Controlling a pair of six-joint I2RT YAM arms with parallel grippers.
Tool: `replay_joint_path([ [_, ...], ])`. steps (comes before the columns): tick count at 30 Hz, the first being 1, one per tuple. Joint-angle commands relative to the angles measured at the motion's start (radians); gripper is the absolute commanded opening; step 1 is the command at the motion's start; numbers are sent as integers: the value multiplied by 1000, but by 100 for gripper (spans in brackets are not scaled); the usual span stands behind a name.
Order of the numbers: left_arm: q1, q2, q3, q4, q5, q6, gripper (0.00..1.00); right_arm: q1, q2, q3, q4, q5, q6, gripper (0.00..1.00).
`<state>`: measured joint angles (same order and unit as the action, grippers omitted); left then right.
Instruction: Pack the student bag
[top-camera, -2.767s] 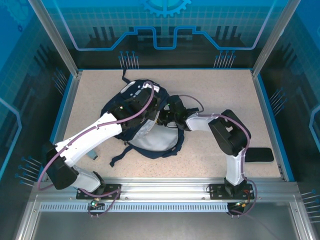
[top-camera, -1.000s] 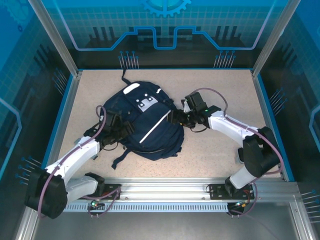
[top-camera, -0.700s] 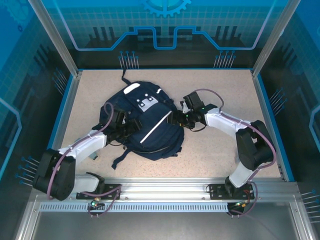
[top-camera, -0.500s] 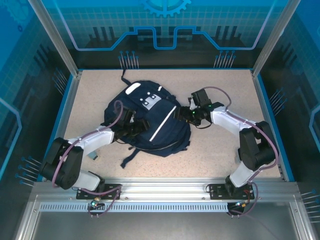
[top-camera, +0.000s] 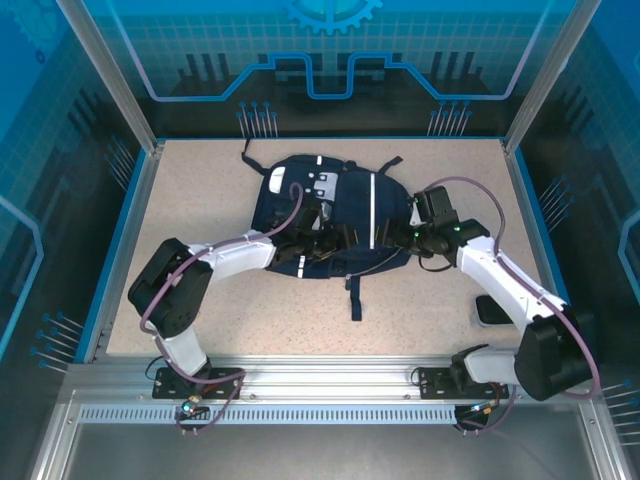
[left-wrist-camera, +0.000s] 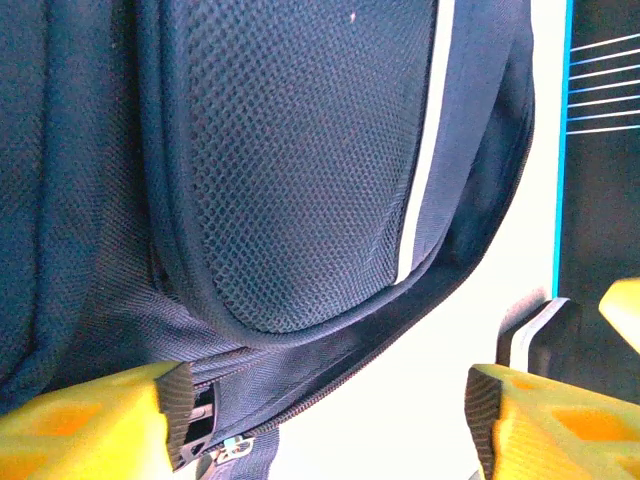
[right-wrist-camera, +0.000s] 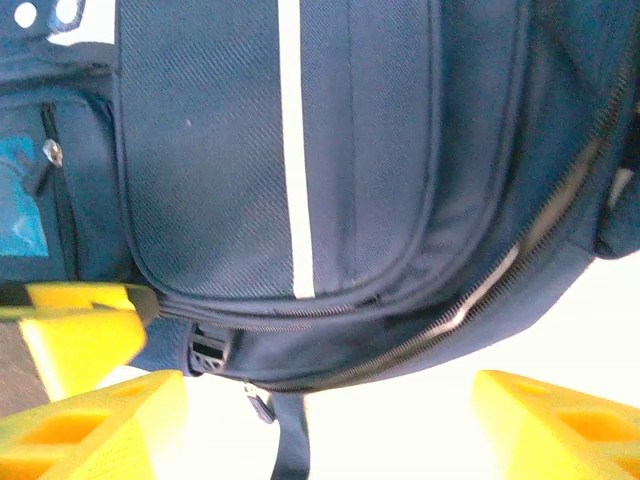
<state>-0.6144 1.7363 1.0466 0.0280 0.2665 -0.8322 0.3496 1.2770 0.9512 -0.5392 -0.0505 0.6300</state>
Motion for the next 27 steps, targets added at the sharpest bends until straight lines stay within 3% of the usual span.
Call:
replay_joint_path([
  [1,13,-91,-6,-45,-53,25,79,98,-56,-24,-83,93,-17,75],
  [7,86,-282,-191,-101,-134,7,86,336,-3,-37,-59,238,82,68],
  [12,177,-452,-346,-141,-155,-10,91,507,138,-3,-12,380,137,58],
  [15,216,-526,-388,-200,-189,-7,98,569,228,35,-7,455,150,52],
  [27,252,-625,-419,-301,-208,-27,99,667,515,191,-85,616,204,38],
])
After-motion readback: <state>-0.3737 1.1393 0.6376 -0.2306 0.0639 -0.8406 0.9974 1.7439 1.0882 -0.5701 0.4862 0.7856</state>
